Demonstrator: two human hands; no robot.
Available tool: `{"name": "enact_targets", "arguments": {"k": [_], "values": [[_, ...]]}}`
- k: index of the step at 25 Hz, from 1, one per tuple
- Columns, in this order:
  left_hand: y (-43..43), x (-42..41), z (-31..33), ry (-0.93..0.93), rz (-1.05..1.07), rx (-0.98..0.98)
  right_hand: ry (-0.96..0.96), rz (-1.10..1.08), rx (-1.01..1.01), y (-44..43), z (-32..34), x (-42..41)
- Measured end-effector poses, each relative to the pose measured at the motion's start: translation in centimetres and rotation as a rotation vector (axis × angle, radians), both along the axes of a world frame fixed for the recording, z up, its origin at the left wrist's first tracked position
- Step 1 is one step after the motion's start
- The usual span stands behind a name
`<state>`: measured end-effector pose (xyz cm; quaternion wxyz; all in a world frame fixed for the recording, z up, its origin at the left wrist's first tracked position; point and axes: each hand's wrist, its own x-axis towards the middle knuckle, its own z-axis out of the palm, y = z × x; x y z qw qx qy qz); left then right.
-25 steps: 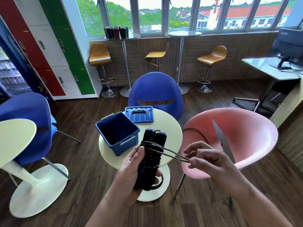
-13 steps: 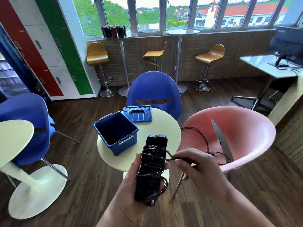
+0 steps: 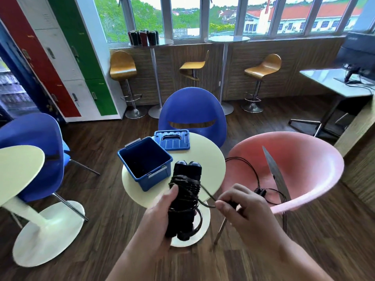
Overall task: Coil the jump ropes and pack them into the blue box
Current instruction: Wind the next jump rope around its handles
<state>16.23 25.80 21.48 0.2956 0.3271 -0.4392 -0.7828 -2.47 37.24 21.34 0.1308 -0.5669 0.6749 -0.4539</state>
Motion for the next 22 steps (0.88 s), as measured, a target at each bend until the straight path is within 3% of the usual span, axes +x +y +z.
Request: {"name": "enact_targets", "arguments": {"k": [6, 11, 13, 16, 18, 22], "values": [[-0.8, 0.3, -0.2, -0.155, 0.086, -0.351, 0.031, 0.176, 0.14, 0.4, 0.5, -0.2], [0.3, -0.4, -0.5, -0.337, 0.122, -0.647, -0.573, 0.17, 0.186, -0.8, 1.0, 2.2], [0.2, -0.4, -0.7, -0.404, 0.174, -0.71, -0.679, 0.237, 0.173, -0.9, 1.5, 3.3], [-0.7, 0.1, -0.9, -0.339, 0.147, -0.627, -0.444, 0.353, 0.177, -0.1, 1.1, 3.9], [-1.2, 0.6, -0.8, -0.251, 0.067, -0.507, -0.289, 0.284, 0.2, 0.3, 0.8, 3.1], [-0.6, 1.0, -0.6, -0.132, -0.137, -0.354, -0.31, 0.076, 0.2, 0.2, 1.2, 0.1]]}}
